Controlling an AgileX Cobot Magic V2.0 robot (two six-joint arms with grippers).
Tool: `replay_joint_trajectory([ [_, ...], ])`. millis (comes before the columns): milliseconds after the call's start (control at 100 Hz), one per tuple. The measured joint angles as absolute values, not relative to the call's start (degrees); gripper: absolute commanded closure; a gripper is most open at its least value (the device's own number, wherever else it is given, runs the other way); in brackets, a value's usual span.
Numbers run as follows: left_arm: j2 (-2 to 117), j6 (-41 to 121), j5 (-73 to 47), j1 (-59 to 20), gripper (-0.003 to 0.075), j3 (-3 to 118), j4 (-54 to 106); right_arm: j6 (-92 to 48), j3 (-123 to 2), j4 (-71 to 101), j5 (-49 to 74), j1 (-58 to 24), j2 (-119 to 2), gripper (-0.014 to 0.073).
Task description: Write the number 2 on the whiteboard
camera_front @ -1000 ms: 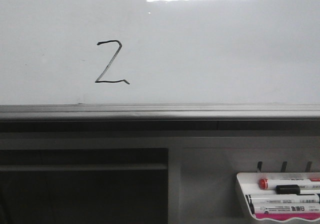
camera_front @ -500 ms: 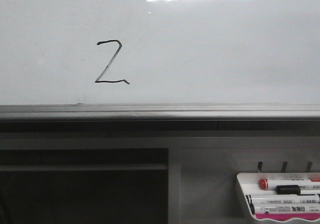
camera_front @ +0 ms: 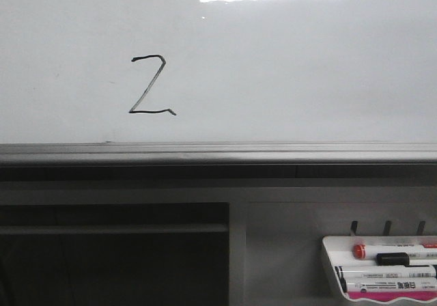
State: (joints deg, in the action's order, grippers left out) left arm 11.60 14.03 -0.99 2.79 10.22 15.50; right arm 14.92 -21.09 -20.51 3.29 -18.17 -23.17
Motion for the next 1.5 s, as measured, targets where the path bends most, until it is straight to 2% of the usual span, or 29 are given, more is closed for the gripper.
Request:
replay_joint_trajectory([
  [160, 4.7, 14.0, 1.5, 2.8, 0.0740, 0.2, 15.5, 14.9, -21.1, -20.5, 3.3, -18.2, -23.2, 0.0664],
  [320, -0.3, 14.0, 1.8, 2.7, 0.0740, -0.1, 15.5, 14.9, -21.1, -20.5, 3.3, -18.2, -23.2, 0.0664],
  [620, -0.3, 0.0, -0.4, 0.6, 0.0740, -0.1, 1.5, 14.9, -21.1, -20.5, 3.3, -18.2, -23.2, 0.0664],
  [1500, -0.3, -1.5, -0.7, 0.5, 0.0740, -0.1, 0.5, 14.9, -20.0, -20.5, 2.8, -16.8, -22.0, 0.0664],
])
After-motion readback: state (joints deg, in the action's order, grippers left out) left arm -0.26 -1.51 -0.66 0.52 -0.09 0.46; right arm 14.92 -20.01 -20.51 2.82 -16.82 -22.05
